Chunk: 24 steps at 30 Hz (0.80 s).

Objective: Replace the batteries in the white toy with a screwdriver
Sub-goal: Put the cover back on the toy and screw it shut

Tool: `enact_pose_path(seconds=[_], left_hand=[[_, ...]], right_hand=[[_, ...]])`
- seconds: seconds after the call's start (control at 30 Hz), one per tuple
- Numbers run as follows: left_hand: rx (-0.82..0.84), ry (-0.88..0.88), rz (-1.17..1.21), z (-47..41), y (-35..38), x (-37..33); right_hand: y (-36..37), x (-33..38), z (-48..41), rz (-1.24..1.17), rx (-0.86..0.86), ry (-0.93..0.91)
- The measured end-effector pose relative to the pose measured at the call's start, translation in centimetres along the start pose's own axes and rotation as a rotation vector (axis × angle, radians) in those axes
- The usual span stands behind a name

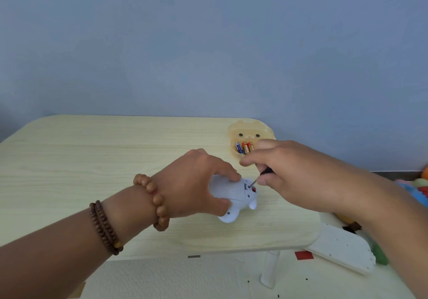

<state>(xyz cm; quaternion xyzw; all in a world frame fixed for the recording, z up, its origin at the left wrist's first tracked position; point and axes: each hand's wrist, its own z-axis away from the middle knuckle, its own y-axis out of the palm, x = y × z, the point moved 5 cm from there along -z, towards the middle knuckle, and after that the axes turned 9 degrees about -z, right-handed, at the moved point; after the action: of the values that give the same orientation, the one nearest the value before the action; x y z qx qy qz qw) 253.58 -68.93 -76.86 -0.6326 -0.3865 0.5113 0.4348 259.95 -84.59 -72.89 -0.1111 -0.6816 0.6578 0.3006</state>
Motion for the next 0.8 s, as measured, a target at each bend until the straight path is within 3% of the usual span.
enact_pose_path(seconds=[0.2, 0.27, 0.4, 0.5, 0.8], left_hand=[[0.016, -0.023, 0.023, 0.0, 0.2, 0.6], [0.012, -0.027, 0.027, 0.1, 0.2, 0.7], [-0.001, -0.03, 0.061, 0.2, 0.1, 1.0], [-0.002, -0.026, 0.067, 0.2, 0.1, 1.0], [-0.001, -0.002, 0.066, 0.4, 0.1, 1.0]], right_hand=[[0.0, 0.2, 1.4, 0.167, -0.04, 0.024], [0.1, -0.5, 2.1, 0.099, -0.095, 0.081], [0.8, -3.5, 2.9, -0.161, -0.423, 0.259], [3.7, -5.3, 2.7, -0.247, -0.418, 0.384], [6.5, -5.7, 3.7, -0.236, -0.585, 0.337]])
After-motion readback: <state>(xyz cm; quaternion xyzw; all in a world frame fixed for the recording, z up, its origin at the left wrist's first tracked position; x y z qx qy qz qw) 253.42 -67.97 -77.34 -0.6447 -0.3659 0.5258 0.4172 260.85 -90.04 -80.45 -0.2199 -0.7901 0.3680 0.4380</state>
